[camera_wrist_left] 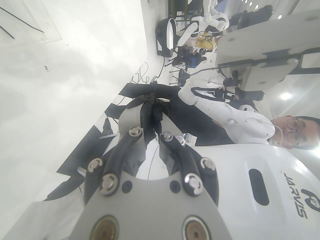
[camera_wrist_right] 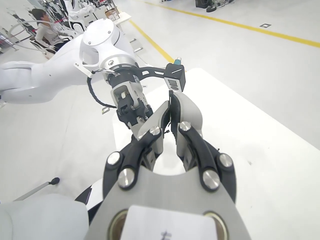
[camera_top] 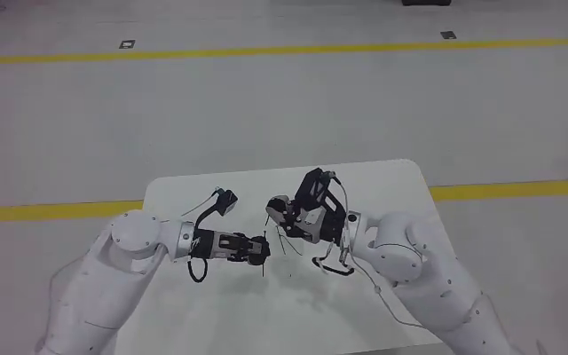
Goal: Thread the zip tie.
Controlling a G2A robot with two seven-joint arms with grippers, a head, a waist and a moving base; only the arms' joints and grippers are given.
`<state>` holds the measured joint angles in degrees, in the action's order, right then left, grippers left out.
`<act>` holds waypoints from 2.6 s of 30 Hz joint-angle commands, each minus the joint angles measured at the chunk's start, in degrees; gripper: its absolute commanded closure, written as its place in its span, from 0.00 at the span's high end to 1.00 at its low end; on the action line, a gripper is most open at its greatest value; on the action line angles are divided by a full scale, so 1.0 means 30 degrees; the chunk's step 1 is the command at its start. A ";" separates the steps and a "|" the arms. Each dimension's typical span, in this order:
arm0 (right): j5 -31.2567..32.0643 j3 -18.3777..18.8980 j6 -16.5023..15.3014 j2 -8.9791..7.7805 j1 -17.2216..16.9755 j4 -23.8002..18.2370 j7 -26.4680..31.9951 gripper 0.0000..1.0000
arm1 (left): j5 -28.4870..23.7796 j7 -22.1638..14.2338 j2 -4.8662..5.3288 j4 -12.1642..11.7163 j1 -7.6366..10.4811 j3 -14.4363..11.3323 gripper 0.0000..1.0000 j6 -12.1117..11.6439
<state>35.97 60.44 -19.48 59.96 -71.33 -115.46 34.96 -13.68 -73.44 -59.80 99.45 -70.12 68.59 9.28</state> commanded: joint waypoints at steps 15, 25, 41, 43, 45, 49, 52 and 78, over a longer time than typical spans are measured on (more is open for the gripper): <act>-0.0652 -0.2139 0.0000 -0.1709 0.1151 0.0330 -0.2831 0.00 | 0.0000 0.0000 0.0000 0.0000 0.0000 0.0000 0.00 0.0000; -0.0652 -0.2139 0.0000 -0.1709 0.1151 0.0330 -0.2831 0.00 | 0.0000 0.0000 0.0000 0.0000 0.0000 0.0000 0.00 0.0000; -0.0652 -0.2139 0.0000 -0.1709 0.1151 0.0330 -0.2831 0.00 | 0.0000 0.0000 0.0000 0.0000 0.0000 0.0000 0.00 0.0000; -0.0652 -0.2139 0.0000 -0.1709 0.1151 0.0330 -0.2831 0.00 | 0.0000 0.0000 0.0000 0.0000 0.0000 0.0000 0.00 0.0000; -0.0652 -0.2139 0.0000 -0.1709 0.1151 0.0330 -0.2831 0.00 | 0.0000 0.0000 0.0000 0.0000 0.0000 0.0000 0.00 0.0000; -0.0652 -0.2139 0.0000 -0.1709 0.1151 0.0330 -0.2831 0.00 | 0.0000 0.0000 0.0000 0.0000 0.0000 0.0000 0.00 0.0000; -0.0652 -0.2139 0.0000 -0.1709 0.1151 0.0330 -0.2831 0.00 | 0.0000 0.0000 0.0000 0.0000 0.0000 0.0000 0.00 0.0000; 0.1158 -0.1500 0.0000 -0.1912 -0.0118 0.0092 -0.4011 0.00 | 0.0000 0.0000 0.0000 0.0000 0.0000 0.0000 0.00 0.0000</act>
<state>39.20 55.83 -19.48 54.35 -71.44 -115.10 23.15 -13.68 -73.44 -59.80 99.45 -70.12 68.59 9.28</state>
